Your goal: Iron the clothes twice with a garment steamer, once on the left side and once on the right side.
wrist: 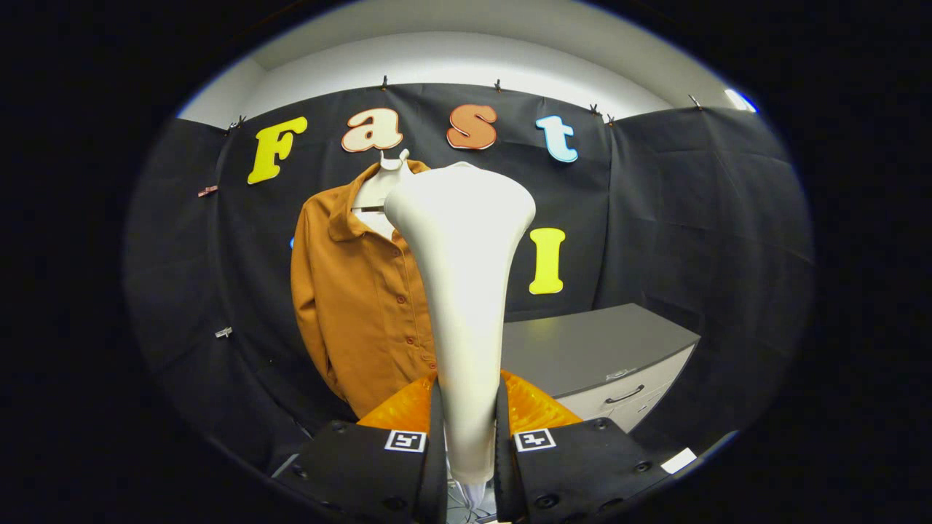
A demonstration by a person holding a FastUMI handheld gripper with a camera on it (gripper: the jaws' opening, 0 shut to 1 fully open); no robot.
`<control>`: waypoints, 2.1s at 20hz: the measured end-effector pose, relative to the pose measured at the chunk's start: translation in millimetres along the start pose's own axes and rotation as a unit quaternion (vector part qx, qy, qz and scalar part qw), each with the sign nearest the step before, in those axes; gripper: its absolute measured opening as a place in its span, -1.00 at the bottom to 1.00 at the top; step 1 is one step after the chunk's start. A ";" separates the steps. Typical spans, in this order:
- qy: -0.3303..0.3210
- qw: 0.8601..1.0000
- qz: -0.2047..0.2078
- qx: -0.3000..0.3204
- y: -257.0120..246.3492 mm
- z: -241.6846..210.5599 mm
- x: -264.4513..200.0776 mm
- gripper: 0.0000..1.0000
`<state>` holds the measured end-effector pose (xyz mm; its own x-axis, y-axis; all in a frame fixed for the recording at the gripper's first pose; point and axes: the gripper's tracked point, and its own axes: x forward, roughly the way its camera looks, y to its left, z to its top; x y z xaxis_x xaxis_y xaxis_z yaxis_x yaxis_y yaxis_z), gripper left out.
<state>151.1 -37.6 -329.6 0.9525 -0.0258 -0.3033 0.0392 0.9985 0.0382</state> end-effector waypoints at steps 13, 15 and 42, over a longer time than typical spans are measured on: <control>-0.047 0.999 0.005 0.015 -2.0 36.2 -33.8 -0.42; -0.046 0.999 0.004 0.012 -4.5 34.1 -37.5 -0.42; -0.043 0.999 0.015 -0.002 -5.2 48.0 -8.2 -0.42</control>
<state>157.6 -44.9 -281.7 0.9758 0.0003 -0.2186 0.0089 0.9991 0.0412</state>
